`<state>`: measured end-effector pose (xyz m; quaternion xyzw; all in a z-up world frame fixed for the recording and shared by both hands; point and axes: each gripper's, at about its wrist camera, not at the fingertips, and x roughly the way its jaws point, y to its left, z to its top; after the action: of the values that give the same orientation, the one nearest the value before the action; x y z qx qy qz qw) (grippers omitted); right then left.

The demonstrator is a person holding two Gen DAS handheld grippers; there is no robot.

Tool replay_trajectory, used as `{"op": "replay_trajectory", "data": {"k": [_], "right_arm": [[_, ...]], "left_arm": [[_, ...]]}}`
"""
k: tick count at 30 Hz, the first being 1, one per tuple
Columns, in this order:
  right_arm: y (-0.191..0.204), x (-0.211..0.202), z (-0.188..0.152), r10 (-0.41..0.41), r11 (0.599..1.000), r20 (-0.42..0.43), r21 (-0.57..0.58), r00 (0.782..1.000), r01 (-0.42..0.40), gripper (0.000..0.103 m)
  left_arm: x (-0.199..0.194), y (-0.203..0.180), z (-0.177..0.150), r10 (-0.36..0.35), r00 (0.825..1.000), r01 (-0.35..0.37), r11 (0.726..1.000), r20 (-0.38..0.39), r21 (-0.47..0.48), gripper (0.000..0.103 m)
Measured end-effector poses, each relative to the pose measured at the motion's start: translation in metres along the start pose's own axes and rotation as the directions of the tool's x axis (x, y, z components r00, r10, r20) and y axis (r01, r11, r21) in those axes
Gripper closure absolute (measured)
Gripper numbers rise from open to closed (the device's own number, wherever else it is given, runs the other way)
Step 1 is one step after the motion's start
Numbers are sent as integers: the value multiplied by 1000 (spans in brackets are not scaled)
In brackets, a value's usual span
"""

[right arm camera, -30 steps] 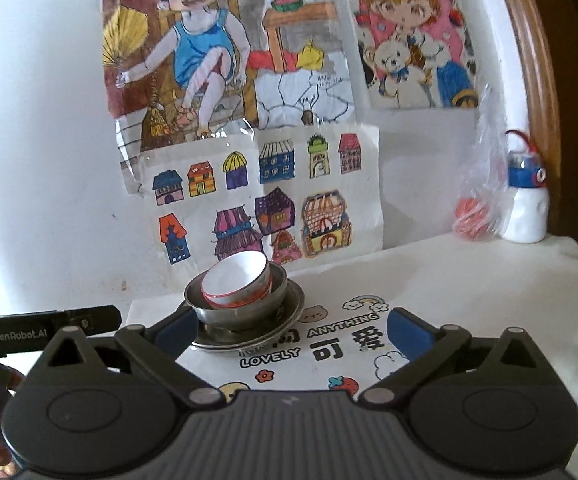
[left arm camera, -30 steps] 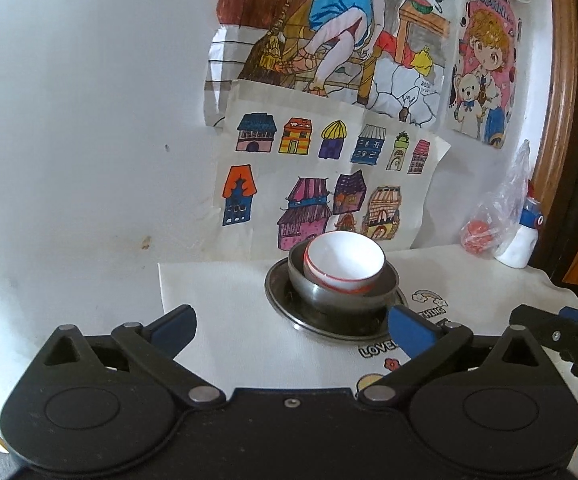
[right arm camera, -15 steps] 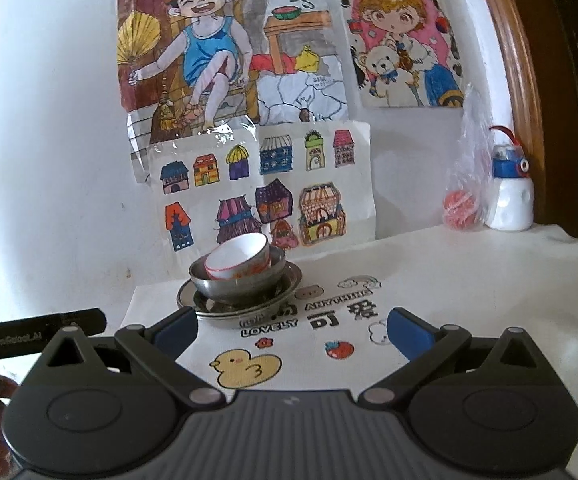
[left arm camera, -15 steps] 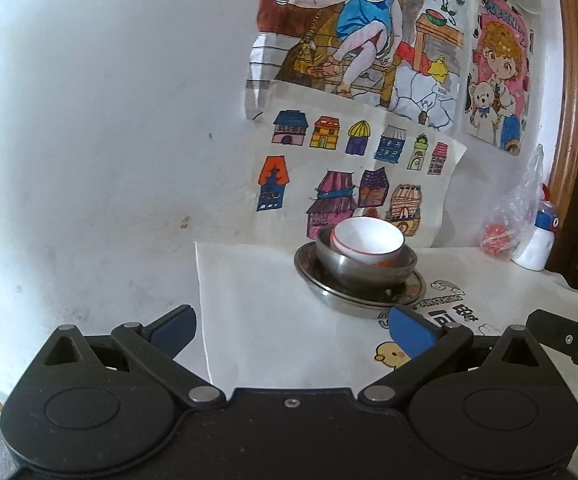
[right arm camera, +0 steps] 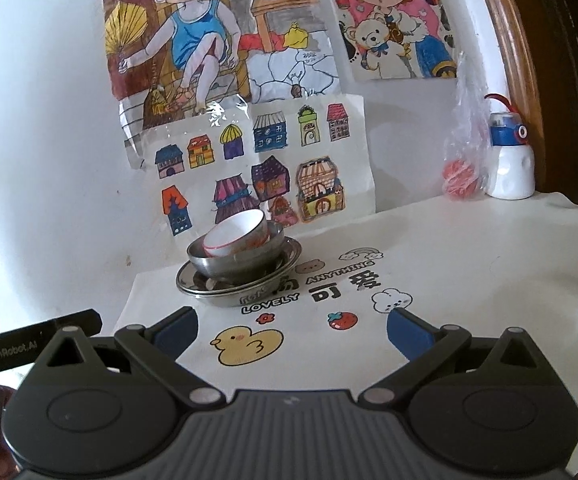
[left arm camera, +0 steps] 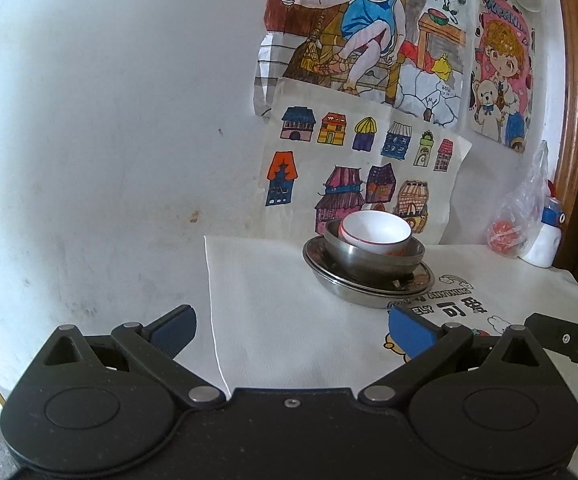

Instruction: Organize plates and bowls

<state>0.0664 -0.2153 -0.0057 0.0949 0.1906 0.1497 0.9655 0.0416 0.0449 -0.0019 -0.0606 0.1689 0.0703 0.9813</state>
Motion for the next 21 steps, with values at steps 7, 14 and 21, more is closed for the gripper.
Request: {"op": "replay_trajectory", "data": {"k": [7,14,21], "right_arm": [[1,3,-1,3,1000,-13,-2,1000,-3,0],[1,3,-1,6,1000,-21,-6,1000,-6,0],[1,4,-1,6,1000,-24,-7,1000,-6,0]], "left_arm": [[3,0,-3,1,1000,-1,1000,-10,0,1],[5,-1,-4,-5,1000,5,1000,-18,-1,1],[6,-1,-6,-4,1000,4,1000,-21,-3,1]]}}
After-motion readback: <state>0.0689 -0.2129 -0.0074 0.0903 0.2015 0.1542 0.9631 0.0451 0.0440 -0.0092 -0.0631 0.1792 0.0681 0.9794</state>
